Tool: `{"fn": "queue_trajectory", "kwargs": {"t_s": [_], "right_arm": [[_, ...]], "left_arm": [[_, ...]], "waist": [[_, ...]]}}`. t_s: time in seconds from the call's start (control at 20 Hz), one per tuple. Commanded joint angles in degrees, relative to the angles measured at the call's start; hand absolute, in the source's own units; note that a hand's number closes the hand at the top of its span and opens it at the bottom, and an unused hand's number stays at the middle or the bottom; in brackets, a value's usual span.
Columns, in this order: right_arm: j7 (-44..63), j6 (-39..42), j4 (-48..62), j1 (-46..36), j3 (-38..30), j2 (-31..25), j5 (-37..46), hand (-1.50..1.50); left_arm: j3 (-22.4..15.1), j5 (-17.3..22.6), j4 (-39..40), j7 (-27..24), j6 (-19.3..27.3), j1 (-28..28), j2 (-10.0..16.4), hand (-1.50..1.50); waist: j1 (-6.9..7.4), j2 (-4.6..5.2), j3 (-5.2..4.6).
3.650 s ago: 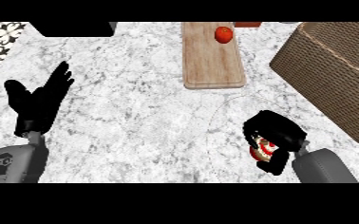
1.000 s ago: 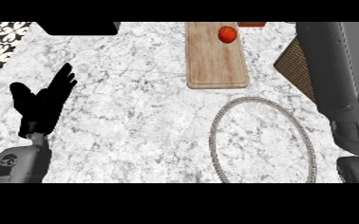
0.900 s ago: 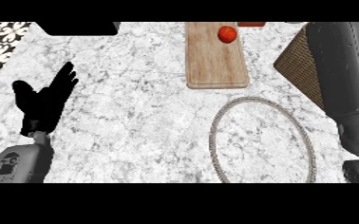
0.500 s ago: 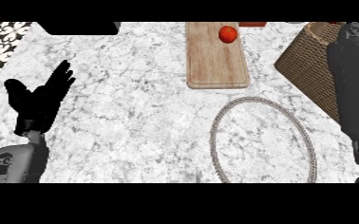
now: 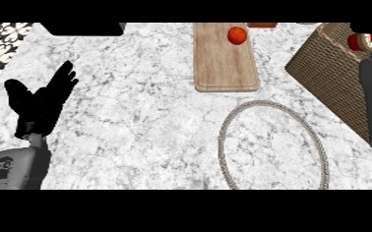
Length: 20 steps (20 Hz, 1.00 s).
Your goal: Pick the cupcake from the placemat and place it in the basket
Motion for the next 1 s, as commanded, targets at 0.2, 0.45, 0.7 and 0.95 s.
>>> {"fn": "queue_trajectory", "kwargs": {"t_s": [0.2, 0.45, 0.7, 0.95], "right_arm": [[-11.73, -5.82, 7.00, -0.53, -2.25, -2.55, -8.79, -1.50], [-8.15, -12.03, -0.33, 0.94, -6.07, -2.49, -10.51, -1.50], [-5.67, -14.10, -10.62, 3.75, -11.88, -4.37, -14.98, -1.50], [-4.05, -6.39, -30.55, 18.24, -13.25, -1.74, -22.27, -1.50]], "left_arm": [[-0.48, -1.58, 2.78, -2.47, 0.36, -0.16, -1.68, 0.00], [0.83, 0.42, -0.77, 0.64, -0.94, 1.41, -0.23, 0.00], [1.77, 0.68, -1.92, -0.13, -1.52, 3.61, 0.78, 0.00], [1.43, -0.39, -1.54, -1.80, -0.84, 4.49, -0.13, 0.00]], "waist": [[0.18, 0.13, 0.00], [-0.23, -0.15, 0.01], [-1.48, -0.79, 0.00], [-2.16, -0.75, -0.05]]}}
